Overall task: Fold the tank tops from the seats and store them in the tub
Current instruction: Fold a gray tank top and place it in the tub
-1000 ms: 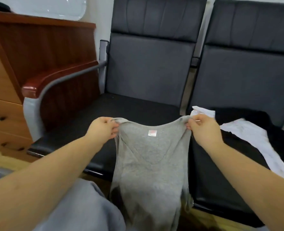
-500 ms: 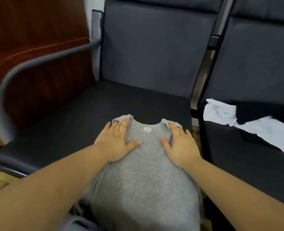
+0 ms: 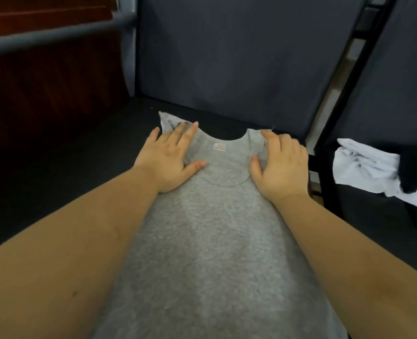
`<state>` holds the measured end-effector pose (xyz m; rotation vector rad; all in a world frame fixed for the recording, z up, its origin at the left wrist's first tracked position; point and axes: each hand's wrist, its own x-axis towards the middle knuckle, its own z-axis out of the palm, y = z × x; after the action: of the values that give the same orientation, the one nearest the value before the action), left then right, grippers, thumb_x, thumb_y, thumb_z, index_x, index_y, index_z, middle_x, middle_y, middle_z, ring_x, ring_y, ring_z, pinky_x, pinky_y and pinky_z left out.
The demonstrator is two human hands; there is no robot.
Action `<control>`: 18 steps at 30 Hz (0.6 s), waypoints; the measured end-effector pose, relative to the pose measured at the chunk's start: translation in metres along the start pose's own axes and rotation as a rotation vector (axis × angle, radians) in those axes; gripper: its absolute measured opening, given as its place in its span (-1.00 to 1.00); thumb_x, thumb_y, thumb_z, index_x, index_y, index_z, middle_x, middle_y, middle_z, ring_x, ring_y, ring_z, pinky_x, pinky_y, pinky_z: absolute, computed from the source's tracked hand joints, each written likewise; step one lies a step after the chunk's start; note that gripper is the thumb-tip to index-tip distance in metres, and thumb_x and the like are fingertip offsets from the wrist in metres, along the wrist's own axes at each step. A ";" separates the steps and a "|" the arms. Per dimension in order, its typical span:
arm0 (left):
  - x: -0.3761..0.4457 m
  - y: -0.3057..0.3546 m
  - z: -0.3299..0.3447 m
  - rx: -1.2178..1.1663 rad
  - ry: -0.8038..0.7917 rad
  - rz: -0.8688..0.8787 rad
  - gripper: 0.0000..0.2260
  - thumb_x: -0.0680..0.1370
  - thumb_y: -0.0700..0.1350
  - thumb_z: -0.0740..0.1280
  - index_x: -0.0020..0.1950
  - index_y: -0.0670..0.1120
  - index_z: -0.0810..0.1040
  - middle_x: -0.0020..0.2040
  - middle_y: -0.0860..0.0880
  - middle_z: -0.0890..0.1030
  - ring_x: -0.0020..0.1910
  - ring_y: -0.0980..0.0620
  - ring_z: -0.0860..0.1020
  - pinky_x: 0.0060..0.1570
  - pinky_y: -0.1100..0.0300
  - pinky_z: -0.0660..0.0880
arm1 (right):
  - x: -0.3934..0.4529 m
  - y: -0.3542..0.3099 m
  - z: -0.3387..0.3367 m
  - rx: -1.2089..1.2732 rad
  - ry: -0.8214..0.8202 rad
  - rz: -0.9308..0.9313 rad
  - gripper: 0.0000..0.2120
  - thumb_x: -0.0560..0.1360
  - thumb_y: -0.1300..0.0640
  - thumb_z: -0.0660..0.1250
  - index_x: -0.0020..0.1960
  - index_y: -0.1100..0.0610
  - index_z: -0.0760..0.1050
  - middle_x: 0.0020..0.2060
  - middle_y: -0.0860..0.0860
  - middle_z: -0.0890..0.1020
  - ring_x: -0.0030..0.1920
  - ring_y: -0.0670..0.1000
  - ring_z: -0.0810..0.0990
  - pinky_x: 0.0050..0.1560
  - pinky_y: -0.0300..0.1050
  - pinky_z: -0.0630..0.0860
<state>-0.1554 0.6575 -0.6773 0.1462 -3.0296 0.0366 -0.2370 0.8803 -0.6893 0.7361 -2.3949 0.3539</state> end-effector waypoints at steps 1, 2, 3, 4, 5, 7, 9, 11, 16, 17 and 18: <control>-0.002 0.001 -0.001 0.021 0.091 0.027 -0.30 0.56 0.29 0.05 0.58 -0.09 0.00 0.54 -0.14 0.18 0.48 -0.10 0.21 0.47 -0.02 0.06 | 0.000 0.000 0.001 -0.027 0.009 -0.023 -0.69 0.48 0.02 0.19 0.06 0.22 0.49 -0.20 0.12 0.53 -0.21 0.18 0.50 -0.18 -0.01 0.36; -0.005 0.004 -0.004 0.060 0.194 0.060 -0.39 0.56 0.21 0.12 0.49 -0.14 0.24 0.43 -0.19 0.35 0.37 -0.14 0.34 0.38 -0.02 0.20 | 0.001 -0.001 -0.001 -0.019 -0.062 -0.005 -0.76 0.52 0.03 0.18 -0.03 0.21 0.44 -0.26 0.08 0.49 -0.26 0.17 0.48 -0.25 -0.06 0.30; -0.008 0.009 -0.006 0.114 0.269 0.093 -0.53 0.56 0.13 0.16 0.33 -0.17 0.42 0.28 -0.20 0.47 0.23 -0.16 0.43 0.25 -0.01 0.30 | 0.002 -0.003 -0.004 0.001 -0.183 0.046 -0.78 0.57 0.03 0.15 -0.08 0.18 0.39 -0.31 0.03 0.45 -0.28 0.15 0.47 -0.29 -0.08 0.26; -0.011 0.012 -0.009 0.152 0.245 0.107 -0.63 0.59 0.08 0.15 0.19 -0.16 0.51 0.17 -0.18 0.52 0.12 -0.14 0.47 0.12 0.02 0.34 | 0.002 -0.004 -0.005 0.005 -0.317 0.099 -0.76 0.61 0.01 0.10 -0.11 0.16 0.34 -0.35 -0.01 0.41 -0.29 0.13 0.46 -0.31 -0.08 0.23; -0.015 0.017 -0.014 0.148 0.164 0.084 -0.67 0.63 0.05 0.10 0.14 -0.13 0.54 0.12 -0.14 0.54 0.07 -0.11 0.49 0.06 0.05 0.36 | 0.004 -0.003 -0.008 -0.001 -0.430 0.134 -0.73 0.64 -0.02 0.05 -0.12 0.13 0.31 -0.37 -0.03 0.39 -0.29 0.11 0.44 -0.30 -0.07 0.23; -0.023 0.024 -0.022 0.069 -0.038 -0.040 -0.65 0.68 0.04 0.02 0.18 -0.09 0.54 0.15 -0.07 0.55 0.10 -0.05 0.51 0.07 0.09 0.41 | 0.005 -0.005 -0.018 0.034 -0.558 0.149 -0.71 0.65 -0.06 0.00 -0.10 0.11 0.28 -0.35 -0.03 0.39 -0.25 0.07 0.42 -0.27 -0.07 0.26; -0.034 0.031 -0.030 0.030 -0.129 -0.099 -0.68 0.67 -0.02 0.03 0.23 -0.11 0.48 0.20 -0.09 0.52 0.14 -0.05 0.48 0.11 0.08 0.41 | 0.002 -0.008 -0.035 0.079 -0.605 0.133 -0.73 0.65 -0.05 0.00 -0.07 0.11 0.28 -0.30 -0.03 0.39 -0.20 0.07 0.42 -0.21 -0.06 0.28; -0.052 0.039 -0.038 0.053 -0.188 -0.132 -0.68 0.63 -0.06 0.05 0.30 -0.14 0.40 0.27 -0.13 0.46 0.21 -0.08 0.43 0.19 0.06 0.31 | -0.007 -0.009 -0.055 0.119 -0.657 0.141 -0.77 0.65 -0.02 0.03 -0.05 0.11 0.28 -0.23 -0.02 0.41 -0.14 0.07 0.43 -0.17 -0.06 0.29; -0.110 0.069 -0.053 0.069 -0.359 -0.275 -0.50 0.60 -0.07 0.04 0.52 -0.20 0.13 0.54 -0.20 0.08 0.53 -0.20 0.00 0.49 -0.13 -0.08 | -0.052 -0.018 -0.103 -0.012 -0.750 0.011 -0.74 0.66 0.00 0.00 -0.01 0.05 0.43 0.07 0.05 0.49 0.20 0.13 0.45 0.13 -0.02 0.32; -0.122 0.072 -0.054 0.059 -0.315 -0.287 -0.52 0.59 -0.07 0.07 0.49 -0.19 0.18 0.50 -0.20 0.16 0.50 -0.20 0.09 0.48 -0.10 0.00 | -0.063 -0.020 -0.108 -0.077 -0.723 -0.038 -0.69 0.66 -0.01 0.00 0.16 0.08 0.47 0.25 0.06 0.44 0.33 0.12 0.36 0.29 -0.02 0.25; -0.133 0.074 -0.054 0.043 -0.261 -0.298 -0.58 0.58 -0.07 0.09 0.43 -0.18 0.24 0.43 -0.19 0.26 0.42 -0.19 0.22 0.43 -0.05 0.12 | -0.074 -0.021 -0.114 -0.111 -0.700 -0.057 -0.64 0.66 -0.02 -0.01 0.29 0.07 0.44 0.39 0.06 0.34 0.42 0.11 0.25 0.40 -0.02 0.15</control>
<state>-0.0256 0.7456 -0.6391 0.6516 -3.2273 0.0619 -0.1222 0.9402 -0.6442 0.9934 -2.9967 -0.0859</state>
